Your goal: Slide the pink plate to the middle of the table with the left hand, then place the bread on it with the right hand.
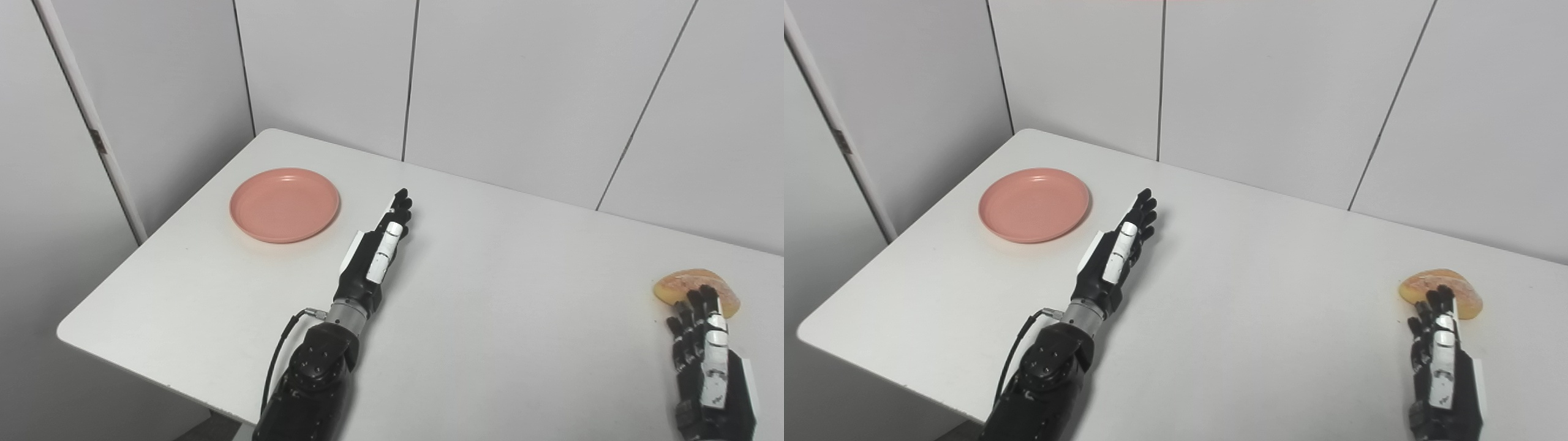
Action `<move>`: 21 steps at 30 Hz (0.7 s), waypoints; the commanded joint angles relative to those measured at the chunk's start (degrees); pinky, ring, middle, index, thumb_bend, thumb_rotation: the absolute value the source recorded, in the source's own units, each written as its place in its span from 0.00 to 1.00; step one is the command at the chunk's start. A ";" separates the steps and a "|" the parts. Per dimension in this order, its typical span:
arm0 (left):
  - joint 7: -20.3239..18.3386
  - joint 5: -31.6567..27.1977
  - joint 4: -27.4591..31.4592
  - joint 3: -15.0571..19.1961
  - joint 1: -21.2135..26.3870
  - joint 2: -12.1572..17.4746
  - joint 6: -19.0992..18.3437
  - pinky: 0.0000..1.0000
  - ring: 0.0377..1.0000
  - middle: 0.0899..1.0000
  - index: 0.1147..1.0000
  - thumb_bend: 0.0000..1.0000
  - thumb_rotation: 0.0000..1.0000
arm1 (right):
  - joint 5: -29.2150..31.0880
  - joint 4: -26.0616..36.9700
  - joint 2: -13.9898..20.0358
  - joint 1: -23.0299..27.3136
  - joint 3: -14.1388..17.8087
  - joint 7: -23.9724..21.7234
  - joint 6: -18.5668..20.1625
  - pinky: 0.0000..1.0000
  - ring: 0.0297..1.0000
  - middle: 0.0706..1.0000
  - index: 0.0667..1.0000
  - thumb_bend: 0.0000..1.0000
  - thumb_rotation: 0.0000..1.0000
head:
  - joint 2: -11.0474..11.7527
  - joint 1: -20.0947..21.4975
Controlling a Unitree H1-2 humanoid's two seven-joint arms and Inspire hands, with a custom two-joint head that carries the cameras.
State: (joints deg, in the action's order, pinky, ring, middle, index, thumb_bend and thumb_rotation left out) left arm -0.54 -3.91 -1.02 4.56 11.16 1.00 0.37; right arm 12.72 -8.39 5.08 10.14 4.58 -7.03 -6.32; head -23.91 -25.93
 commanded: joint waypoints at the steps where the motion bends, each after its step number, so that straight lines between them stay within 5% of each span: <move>1: 0.74 -0.71 3.66 1.01 3.22 0.76 -0.10 1.00 1.00 1.00 1.00 0.74 1.00 | 0.43 0.46 -0.09 -0.12 -0.17 -0.66 0.40 1.00 1.00 1.00 1.00 0.47 0.95 | 0.21 -0.37; 11: 3.63 -0.65 7.69 6.52 5.09 4.39 -1.02 1.00 1.00 1.00 1.00 0.75 1.00 | 0.91 0.59 -0.40 -0.06 -0.09 -0.76 0.42 1.00 1.00 1.00 1.00 0.42 0.95 | 1.53 -2.61; 17: 5.82 -0.83 7.99 10.04 6.58 6.51 -1.37 1.00 1.00 1.00 1.00 0.77 1.00 | 1.41 -1.33 -0.32 0.32 0.44 -0.63 0.17 1.00 1.00 1.00 1.00 0.54 0.89 | 1.92 -2.78; 21: 7.76 -0.16 7.56 12.22 7.81 8.41 -2.68 1.00 1.00 1.00 1.00 0.78 1.00 | 1.49 -1.06 -0.42 0.16 0.43 -0.74 0.09 1.00 1.00 1.00 1.00 0.52 0.89 | 1.99 -2.96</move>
State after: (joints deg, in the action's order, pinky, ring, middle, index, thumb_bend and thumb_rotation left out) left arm 6.07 -4.83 5.14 16.31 15.73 8.02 -2.41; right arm 13.68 -8.86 4.99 10.37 4.88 -7.15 -5.44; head -21.88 -28.92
